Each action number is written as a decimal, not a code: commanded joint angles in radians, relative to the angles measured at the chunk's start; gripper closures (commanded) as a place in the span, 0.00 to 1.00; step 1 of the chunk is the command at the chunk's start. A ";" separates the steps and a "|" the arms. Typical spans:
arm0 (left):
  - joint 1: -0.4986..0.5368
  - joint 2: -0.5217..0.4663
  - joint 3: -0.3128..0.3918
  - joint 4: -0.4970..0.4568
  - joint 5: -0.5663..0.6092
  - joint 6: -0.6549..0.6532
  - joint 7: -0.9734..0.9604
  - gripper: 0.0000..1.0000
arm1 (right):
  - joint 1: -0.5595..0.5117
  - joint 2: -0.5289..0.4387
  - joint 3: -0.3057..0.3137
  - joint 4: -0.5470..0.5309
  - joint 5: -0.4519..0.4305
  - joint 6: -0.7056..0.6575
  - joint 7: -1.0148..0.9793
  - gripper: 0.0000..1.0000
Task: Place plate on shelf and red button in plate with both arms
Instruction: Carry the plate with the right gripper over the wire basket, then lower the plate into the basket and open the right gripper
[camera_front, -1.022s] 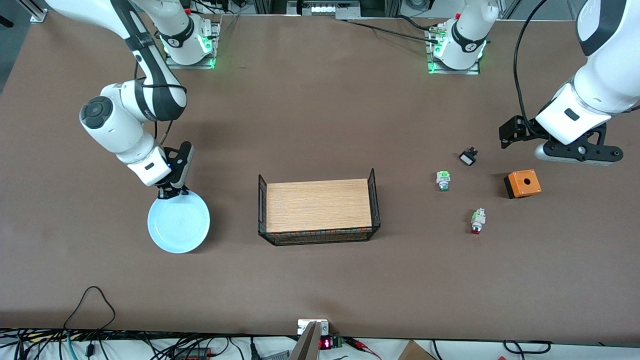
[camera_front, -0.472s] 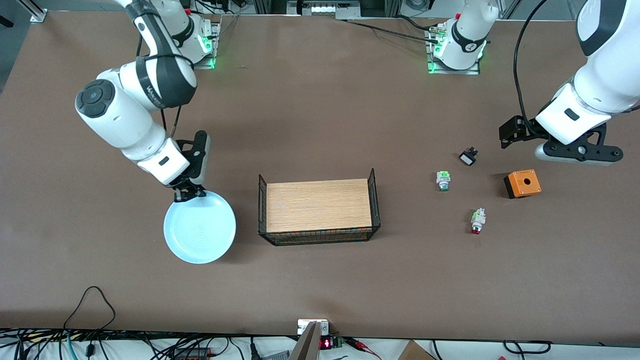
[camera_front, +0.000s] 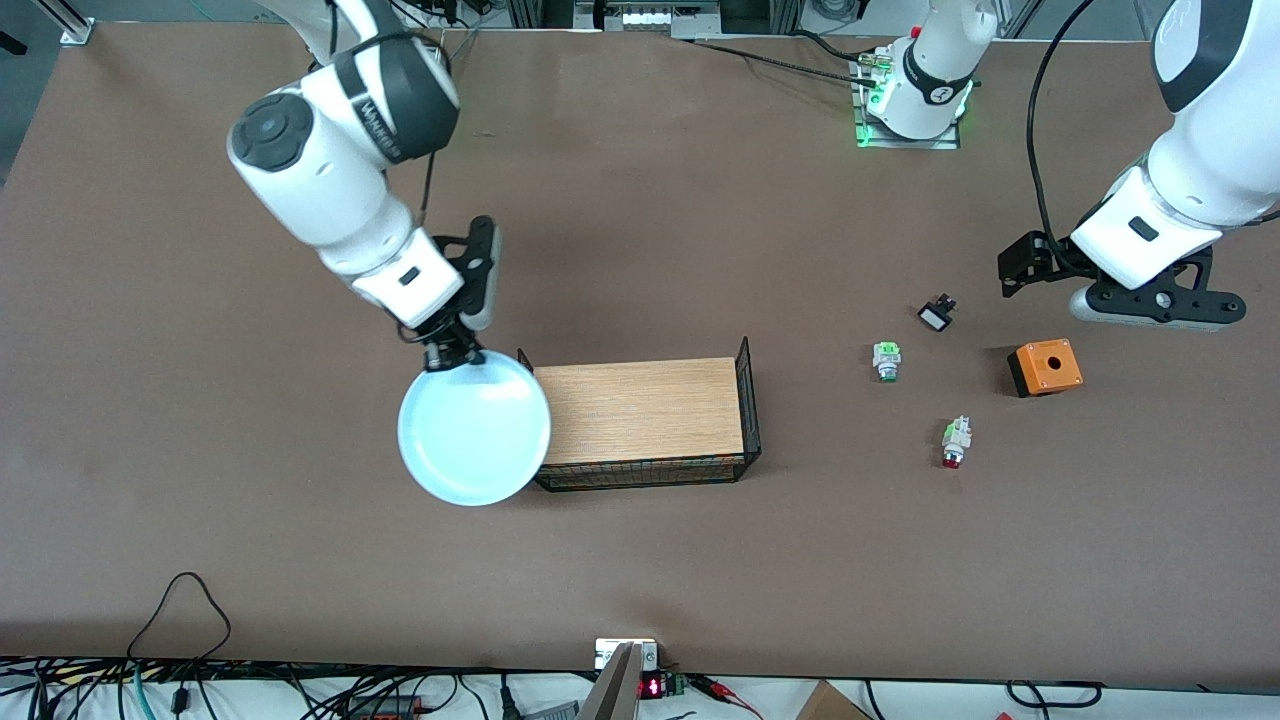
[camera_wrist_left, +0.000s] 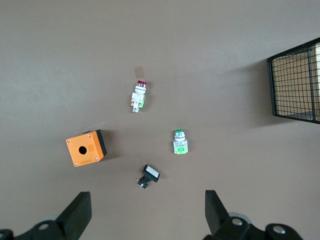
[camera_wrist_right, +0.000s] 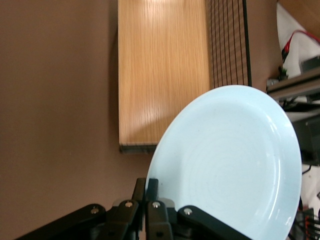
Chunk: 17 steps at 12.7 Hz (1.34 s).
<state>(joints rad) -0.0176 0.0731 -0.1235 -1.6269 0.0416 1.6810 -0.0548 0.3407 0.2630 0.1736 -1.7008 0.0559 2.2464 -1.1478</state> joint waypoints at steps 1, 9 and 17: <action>-0.002 -0.004 0.002 0.015 -0.017 -0.021 0.006 0.00 | 0.096 -0.028 -0.008 0.009 -0.008 -0.012 0.083 1.00; -0.002 -0.004 0.001 0.015 -0.017 -0.020 0.006 0.00 | 0.300 0.070 -0.008 -0.005 -0.456 0.105 0.604 1.00; -0.002 -0.004 -0.001 0.016 -0.017 -0.021 -0.003 0.00 | 0.305 0.148 -0.009 -0.092 -0.619 0.287 0.825 1.00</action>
<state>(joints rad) -0.0180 0.0731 -0.1245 -1.6264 0.0416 1.6810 -0.0549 0.6413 0.4129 0.1691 -1.7576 -0.5098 2.4882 -0.4027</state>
